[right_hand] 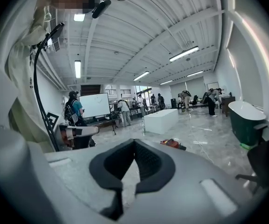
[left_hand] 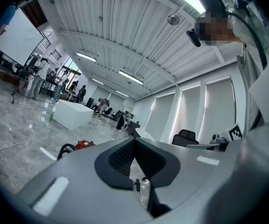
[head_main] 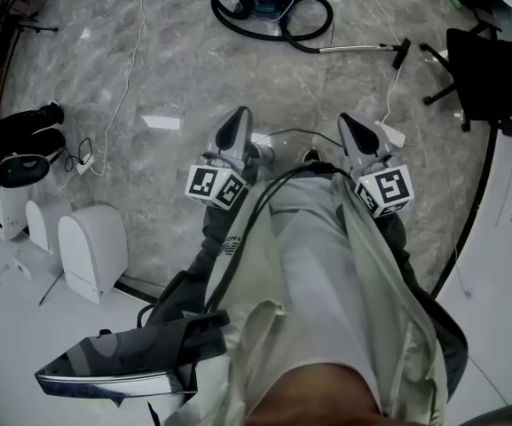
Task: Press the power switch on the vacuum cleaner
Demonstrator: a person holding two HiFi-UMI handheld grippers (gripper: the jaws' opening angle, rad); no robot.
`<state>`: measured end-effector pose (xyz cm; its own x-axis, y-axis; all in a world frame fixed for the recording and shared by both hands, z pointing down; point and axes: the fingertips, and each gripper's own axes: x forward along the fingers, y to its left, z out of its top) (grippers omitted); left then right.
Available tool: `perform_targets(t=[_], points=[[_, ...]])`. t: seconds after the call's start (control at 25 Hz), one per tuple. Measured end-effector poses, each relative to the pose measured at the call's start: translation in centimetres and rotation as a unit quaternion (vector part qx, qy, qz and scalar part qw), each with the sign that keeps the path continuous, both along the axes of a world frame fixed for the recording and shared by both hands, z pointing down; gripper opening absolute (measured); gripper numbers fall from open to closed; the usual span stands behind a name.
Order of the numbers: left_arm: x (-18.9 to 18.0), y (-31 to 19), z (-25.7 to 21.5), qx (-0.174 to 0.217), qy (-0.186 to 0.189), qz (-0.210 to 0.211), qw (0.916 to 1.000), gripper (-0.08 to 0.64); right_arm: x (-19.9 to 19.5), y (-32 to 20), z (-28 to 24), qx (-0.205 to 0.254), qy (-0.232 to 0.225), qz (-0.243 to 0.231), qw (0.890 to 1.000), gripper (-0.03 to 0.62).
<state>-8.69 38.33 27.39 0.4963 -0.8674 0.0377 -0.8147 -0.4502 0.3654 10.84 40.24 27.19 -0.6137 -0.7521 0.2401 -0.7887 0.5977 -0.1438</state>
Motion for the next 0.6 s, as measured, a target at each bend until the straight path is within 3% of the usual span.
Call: perform_targets(t=[0.4, 0.6], points=[[3.1, 0.8, 1.1, -0.005, -0.009, -0.04, 0.9992, 0.003, 5.4, -0.9, 2.9, -0.033, 0.004, -0.019, 0.999, 0.002], [3.2, 1.3, 1.3, -0.025, -0.015, -0.069, 0.9972, 0.003, 6.2, -1.9, 4.4, -0.056, 0.001, -0.04, 0.998, 0.002]])
